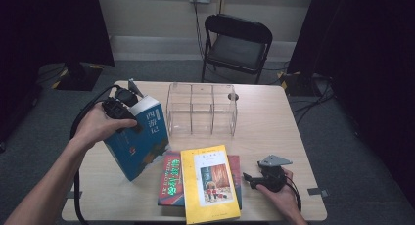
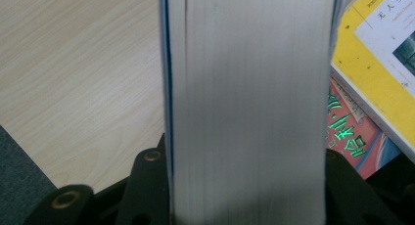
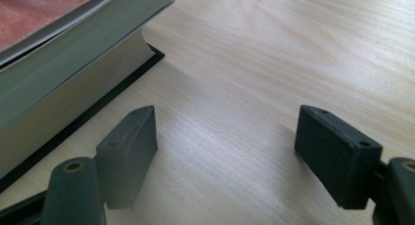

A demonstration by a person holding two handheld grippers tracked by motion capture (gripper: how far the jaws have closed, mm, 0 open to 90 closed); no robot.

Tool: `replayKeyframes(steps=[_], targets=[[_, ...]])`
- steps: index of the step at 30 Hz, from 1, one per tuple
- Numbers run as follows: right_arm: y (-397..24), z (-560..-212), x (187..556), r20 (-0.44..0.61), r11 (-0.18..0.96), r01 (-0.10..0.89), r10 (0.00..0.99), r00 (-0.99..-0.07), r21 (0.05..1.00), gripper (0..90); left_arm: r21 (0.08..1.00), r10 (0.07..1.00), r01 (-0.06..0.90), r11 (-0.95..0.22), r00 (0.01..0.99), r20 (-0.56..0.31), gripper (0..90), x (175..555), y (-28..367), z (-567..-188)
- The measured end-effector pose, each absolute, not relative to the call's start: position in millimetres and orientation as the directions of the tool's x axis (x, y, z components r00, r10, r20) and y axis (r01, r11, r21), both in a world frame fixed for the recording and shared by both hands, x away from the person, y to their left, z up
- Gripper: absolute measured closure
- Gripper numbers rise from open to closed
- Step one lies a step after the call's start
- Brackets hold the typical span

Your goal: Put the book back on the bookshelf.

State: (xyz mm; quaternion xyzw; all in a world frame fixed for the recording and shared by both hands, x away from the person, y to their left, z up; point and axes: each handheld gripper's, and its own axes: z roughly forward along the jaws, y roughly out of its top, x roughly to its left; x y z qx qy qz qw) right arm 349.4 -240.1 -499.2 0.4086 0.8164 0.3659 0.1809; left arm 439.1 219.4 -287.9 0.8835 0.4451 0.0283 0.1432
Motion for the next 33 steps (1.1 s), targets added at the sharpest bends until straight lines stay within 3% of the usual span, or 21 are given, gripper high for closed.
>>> replayKeyframes(steps=[9,15,20,33], targets=[[-240,-499,350,0.004,0.397,0.536,0.8,-0.599,0.745,23.5,0.28,0.799,0.79,-0.545,0.591,-0.113,61.5,436,219,-287],[-240,-499,350,0.005,0.397,0.538,0.802,-0.598,0.744,23.5,0.3,0.811,0.788,-0.538,0.581,-0.074,61.6,432,216,-272],[-240,-499,350,0.005,0.396,0.538,0.802,-0.598,0.744,23.5,0.306,0.803,0.783,-0.541,0.59,-0.089,61.5,431,211,-261],[-240,-499,351,0.008,0.393,0.539,0.802,-0.597,0.745,23.4,0.285,0.819,0.803,-0.524,0.567,-0.092,61.5,449,175,-259]])
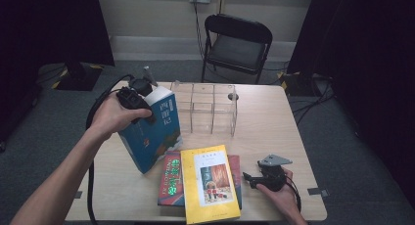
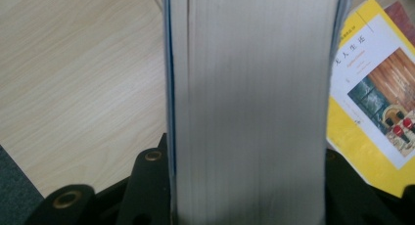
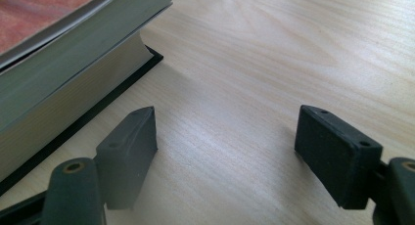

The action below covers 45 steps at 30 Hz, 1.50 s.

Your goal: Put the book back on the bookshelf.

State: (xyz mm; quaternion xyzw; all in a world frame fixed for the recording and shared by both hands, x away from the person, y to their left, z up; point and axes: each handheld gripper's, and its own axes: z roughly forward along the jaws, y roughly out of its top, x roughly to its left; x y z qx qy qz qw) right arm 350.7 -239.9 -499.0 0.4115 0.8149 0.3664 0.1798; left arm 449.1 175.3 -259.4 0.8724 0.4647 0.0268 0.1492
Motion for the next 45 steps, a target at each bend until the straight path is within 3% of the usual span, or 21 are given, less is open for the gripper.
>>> replayKeyframes(steps=[9,19,45], targets=[[-240,-499,351,0.009,0.393,0.539,0.802,-0.597,0.745,23.1,0.279,0.811,0.794,-0.54,0.579,-0.078,61.4,451,162,-263],[-240,-499,351,0.011,0.392,0.539,0.801,-0.598,0.745,23.0,0.302,0.842,0.83,-0.47,0.524,-0.13,61.4,465,164,-264],[-241,-499,352,0.021,0.387,0.541,0.799,-0.601,0.747,22.3,0.283,0.916,0.892,-0.353,0.391,-0.086,61.4,498,141,-256]])
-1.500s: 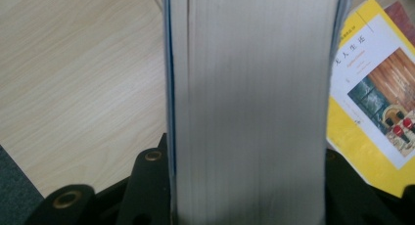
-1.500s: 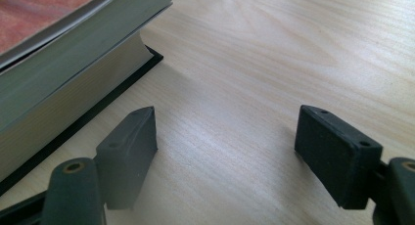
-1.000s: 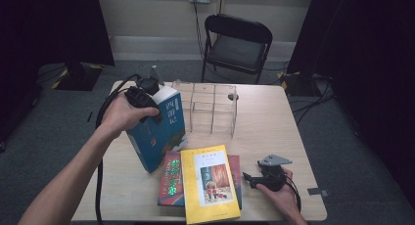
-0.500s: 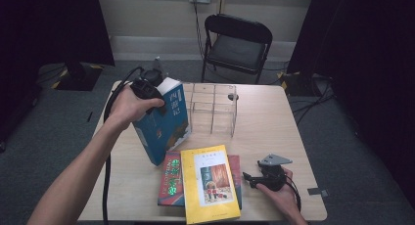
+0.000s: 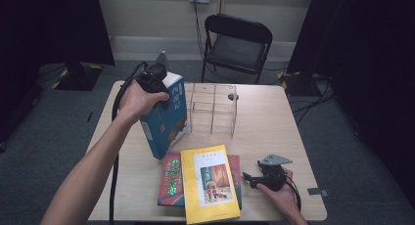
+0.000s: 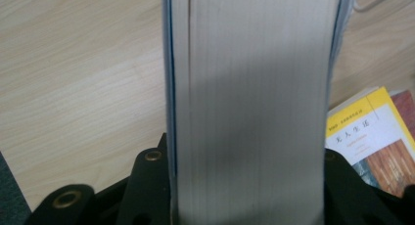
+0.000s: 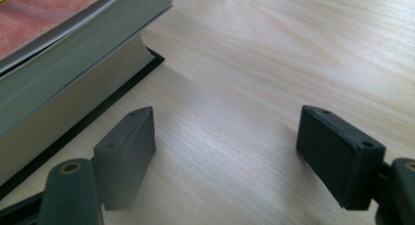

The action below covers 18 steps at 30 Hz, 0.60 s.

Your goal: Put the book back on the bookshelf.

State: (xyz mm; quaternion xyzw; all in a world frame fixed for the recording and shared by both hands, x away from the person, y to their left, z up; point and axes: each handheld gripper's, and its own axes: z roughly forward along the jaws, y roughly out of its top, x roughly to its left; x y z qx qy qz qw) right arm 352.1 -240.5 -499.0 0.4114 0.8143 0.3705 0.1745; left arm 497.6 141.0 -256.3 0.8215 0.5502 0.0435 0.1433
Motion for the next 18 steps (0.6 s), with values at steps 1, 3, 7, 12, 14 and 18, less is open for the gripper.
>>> replayKeyframes(steps=[1,3,7,12,14,18], targets=[[-240,-499,352,0.019,0.388,0.54,0.799,-0.601,0.747,22.3,0.288,0.921,0.895,-0.34,0.379,-0.091,61.4,499,140,-257],[-240,-499,352,0.019,0.388,0.54,0.799,-0.601,0.747,22.3,0.295,0.923,0.896,-0.332,0.373,-0.097,61.4,502,138,-255],[-241,-499,352,0.021,0.387,0.541,0.799,-0.601,0.747,22.3,0.301,0.924,0.894,-0.333,0.373,-0.087,61.4,509,132,-255],[-241,-499,352,0.021,0.387,0.54,0.799,-0.601,0.747,22.2,0.287,0.935,0.907,-0.309,0.345,-0.083,61.4,522,125,-260],[-240,-499,352,0.022,0.386,0.542,0.799,-0.601,0.747,22.0,0.279,0.938,0.912,-0.301,0.336,-0.085,61.4,529,122,-261],[-241,-499,352,0.025,0.386,0.541,0.798,-0.603,0.747,21.9,0.275,0.941,0.915,-0.297,0.329,-0.077,61.4,542,116,-260]])
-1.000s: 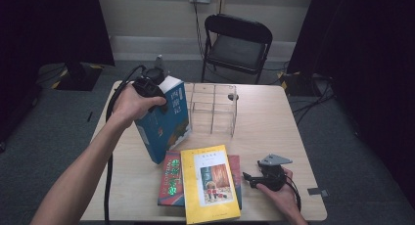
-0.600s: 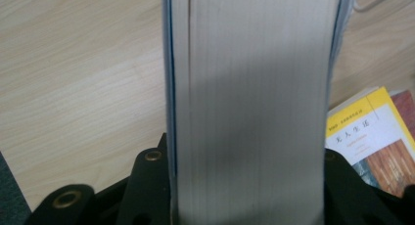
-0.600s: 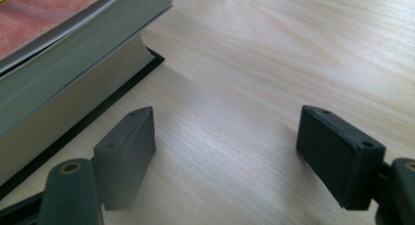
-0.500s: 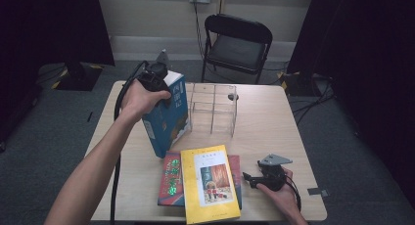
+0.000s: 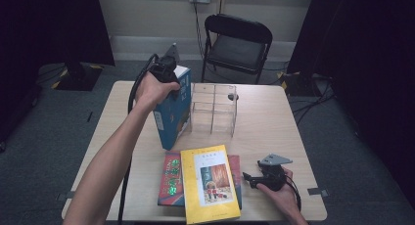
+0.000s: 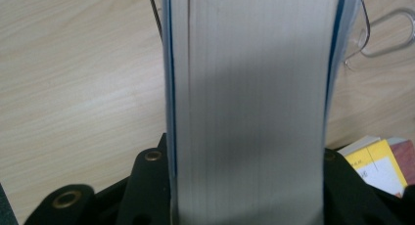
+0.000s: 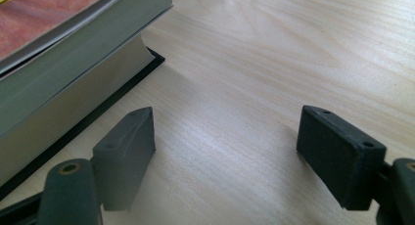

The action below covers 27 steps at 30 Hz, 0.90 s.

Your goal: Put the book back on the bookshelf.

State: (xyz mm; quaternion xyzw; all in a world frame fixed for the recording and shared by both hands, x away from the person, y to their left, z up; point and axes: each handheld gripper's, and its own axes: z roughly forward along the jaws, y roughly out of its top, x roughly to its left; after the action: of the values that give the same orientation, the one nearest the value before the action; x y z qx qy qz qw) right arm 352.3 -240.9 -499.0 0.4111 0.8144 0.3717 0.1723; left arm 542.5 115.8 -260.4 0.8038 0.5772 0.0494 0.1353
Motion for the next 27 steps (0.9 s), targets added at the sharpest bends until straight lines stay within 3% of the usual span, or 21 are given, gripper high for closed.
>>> replayKeyframes(steps=[16,27], targets=[[-241,-499,352,0.03,0.383,0.542,0.796,-0.604,0.748,21.9,0.32,0.96,0.923,-0.215,0.259,-0.104,61.3,577,115,-277],[-241,-499,352,0.024,0.389,0.54,0.795,-0.606,0.747,21.9,0.345,0.951,0.903,-0.254,0.299,-0.081,60.1,573,111,-283]])
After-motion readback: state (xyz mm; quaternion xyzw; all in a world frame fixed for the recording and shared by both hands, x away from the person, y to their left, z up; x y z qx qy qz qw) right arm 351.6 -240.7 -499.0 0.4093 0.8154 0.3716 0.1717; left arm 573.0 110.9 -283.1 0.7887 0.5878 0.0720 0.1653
